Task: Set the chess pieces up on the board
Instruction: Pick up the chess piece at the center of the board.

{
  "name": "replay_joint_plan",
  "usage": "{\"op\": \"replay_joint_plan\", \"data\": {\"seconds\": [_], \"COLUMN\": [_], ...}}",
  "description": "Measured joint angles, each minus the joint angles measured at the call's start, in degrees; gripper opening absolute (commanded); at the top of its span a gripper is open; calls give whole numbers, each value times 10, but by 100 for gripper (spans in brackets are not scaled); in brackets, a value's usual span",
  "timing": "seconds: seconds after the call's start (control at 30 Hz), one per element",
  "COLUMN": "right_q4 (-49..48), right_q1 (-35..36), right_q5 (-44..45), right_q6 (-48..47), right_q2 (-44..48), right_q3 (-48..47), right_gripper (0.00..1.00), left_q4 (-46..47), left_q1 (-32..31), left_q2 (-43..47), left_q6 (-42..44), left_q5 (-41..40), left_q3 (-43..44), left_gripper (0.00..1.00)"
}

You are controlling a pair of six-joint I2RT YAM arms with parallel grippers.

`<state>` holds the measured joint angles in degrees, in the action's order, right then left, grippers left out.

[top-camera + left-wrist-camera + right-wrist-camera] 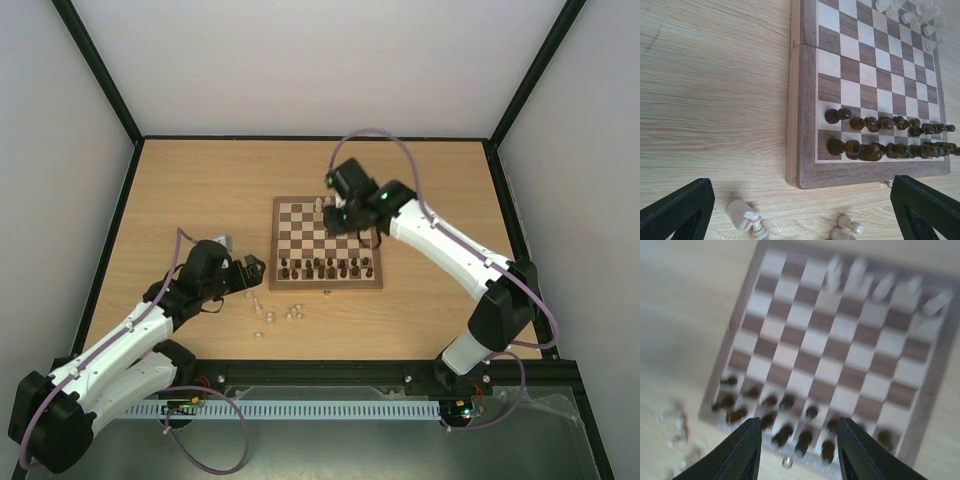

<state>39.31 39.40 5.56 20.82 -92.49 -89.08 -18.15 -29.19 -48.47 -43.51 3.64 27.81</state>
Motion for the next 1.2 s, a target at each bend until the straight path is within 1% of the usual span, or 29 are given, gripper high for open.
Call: {"op": "replay_joint_plan", "data": {"seconds": [0.07,0.2,0.27,0.37,0.5,0.7,0.9,1.2], "right_q4": [-9,-22,-31,-52,-64,-77,-83,-84], "right_q1": [37,120,162,220,260,292,296,296], "right_q5": [-5,-6,-6,-8,-10,-2,0,15], "right_q6": [10,28,39,56,72,85,89,90], "right_q2": [16,21,21,22,17,-33,-93,-123], "right_q3": [64,145,167,199,214,197,177,143], "right_gripper": [41,36,33,32,32,33,33,32], "left_q4": [-3,-8,-11,-17,-23,-30,-37,-37], "left_q1": [0,2,3,3,3,3,3,3], "left_q2": [0,0,0,3,17,33,42,46], "left_q6": [0,-4,-6,-8,-11,-13,-15,-15], "left_q5": [-6,-15,-19,-23,-25,-27,-26,-26], "left_q3": [2,2,3,3,3,3,3,3], "left_gripper": [100,99,99,99,99,99,99,99]}}
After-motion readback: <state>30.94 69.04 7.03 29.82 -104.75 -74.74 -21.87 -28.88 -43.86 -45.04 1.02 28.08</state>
